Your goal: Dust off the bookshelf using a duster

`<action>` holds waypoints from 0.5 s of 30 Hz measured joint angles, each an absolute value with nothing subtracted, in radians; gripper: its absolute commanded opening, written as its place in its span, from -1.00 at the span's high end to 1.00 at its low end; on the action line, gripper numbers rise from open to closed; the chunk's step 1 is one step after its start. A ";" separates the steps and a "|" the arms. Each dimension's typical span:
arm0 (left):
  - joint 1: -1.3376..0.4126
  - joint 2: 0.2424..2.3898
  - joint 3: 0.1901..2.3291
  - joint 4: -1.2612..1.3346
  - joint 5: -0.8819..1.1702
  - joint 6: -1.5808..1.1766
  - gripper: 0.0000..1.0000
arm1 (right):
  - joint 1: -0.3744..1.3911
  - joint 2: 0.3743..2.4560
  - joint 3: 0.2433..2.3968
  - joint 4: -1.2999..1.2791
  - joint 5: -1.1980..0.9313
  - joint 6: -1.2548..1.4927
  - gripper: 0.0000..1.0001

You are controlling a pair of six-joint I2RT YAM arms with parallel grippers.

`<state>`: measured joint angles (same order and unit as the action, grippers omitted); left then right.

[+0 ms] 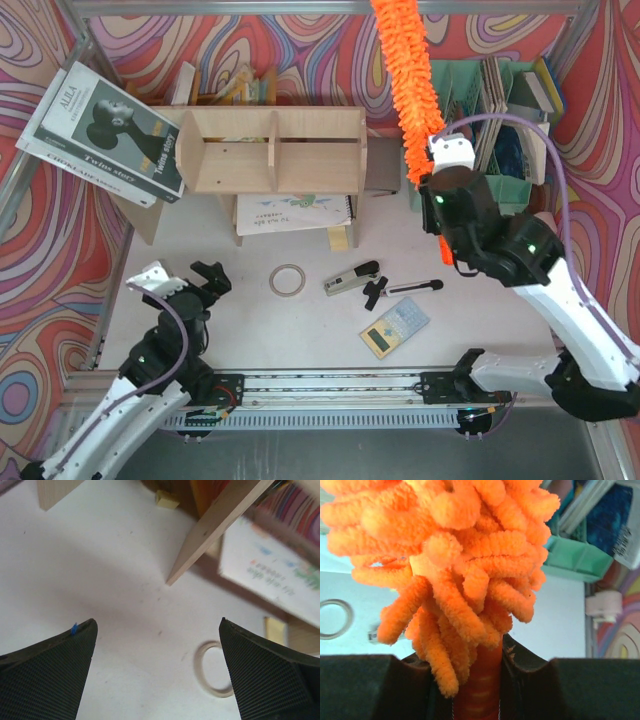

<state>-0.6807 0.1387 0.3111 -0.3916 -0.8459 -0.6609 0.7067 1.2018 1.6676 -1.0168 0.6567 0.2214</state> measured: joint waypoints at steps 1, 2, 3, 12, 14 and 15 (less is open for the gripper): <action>-0.681 0.179 0.353 -0.394 -0.845 -0.675 -0.97 | 0.707 1.169 1.648 -0.979 0.627 0.199 1.00; -0.681 0.230 0.406 -0.400 -0.841 -0.690 -0.97 | 0.707 1.147 1.632 -0.946 0.598 0.179 1.00; -0.681 0.297 0.481 -0.407 -0.833 -0.701 -0.97 | 0.706 1.131 1.615 -0.915 0.571 0.165 1.00; -0.684 0.746 1.029 -0.361 -0.656 -0.718 -0.97 | 0.707 1.108 1.393 -0.678 0.256 0.104 1.00; -0.690 0.808 1.092 -0.333 -0.607 -0.718 -0.97 | 0.707 1.108 1.347 -0.633 0.190 0.101 1.00; -0.694 0.840 1.124 -0.319 -0.584 -0.717 -0.96 | 0.707 1.108 1.326 -0.608 0.160 0.101 1.00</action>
<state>-0.6941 0.8402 1.1240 -0.3187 -0.5838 -0.7174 0.7067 1.1080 1.3262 -0.6083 0.1596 0.1013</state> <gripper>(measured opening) 0.984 0.337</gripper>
